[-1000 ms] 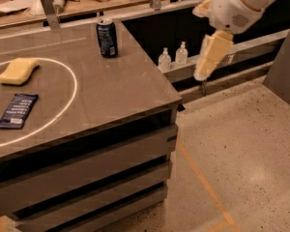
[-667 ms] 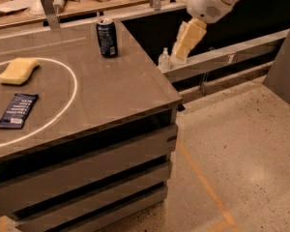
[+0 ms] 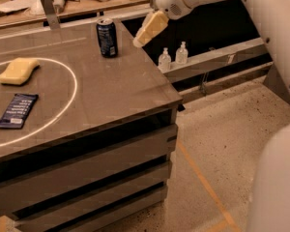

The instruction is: Pick pepsi can

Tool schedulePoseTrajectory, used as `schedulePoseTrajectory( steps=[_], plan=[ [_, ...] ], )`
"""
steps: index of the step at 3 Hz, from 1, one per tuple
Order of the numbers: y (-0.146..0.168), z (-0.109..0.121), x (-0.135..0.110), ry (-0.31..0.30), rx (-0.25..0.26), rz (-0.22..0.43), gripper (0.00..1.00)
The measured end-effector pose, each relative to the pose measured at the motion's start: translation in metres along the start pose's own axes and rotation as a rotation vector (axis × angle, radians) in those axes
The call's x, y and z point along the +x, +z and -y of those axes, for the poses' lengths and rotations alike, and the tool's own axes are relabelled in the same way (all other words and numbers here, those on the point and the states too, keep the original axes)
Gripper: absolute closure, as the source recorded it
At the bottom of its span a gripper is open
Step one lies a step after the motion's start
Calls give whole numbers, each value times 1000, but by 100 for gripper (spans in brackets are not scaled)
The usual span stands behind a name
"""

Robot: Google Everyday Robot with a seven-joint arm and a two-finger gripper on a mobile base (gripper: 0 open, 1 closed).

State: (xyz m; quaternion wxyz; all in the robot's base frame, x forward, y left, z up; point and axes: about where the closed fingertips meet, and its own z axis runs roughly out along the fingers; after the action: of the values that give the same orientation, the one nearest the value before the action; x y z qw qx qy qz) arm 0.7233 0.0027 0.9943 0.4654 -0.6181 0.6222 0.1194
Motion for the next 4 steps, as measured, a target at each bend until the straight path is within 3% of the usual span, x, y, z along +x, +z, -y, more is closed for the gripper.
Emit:
schedulePoseTrajectory(
  steps=[2,3,4],
  plan=[
    [85,35,-9,185,23,202,0],
    [117,45,-2,273,21,276,0],
    [142,45,2,325,4,301,0]
  ],
)
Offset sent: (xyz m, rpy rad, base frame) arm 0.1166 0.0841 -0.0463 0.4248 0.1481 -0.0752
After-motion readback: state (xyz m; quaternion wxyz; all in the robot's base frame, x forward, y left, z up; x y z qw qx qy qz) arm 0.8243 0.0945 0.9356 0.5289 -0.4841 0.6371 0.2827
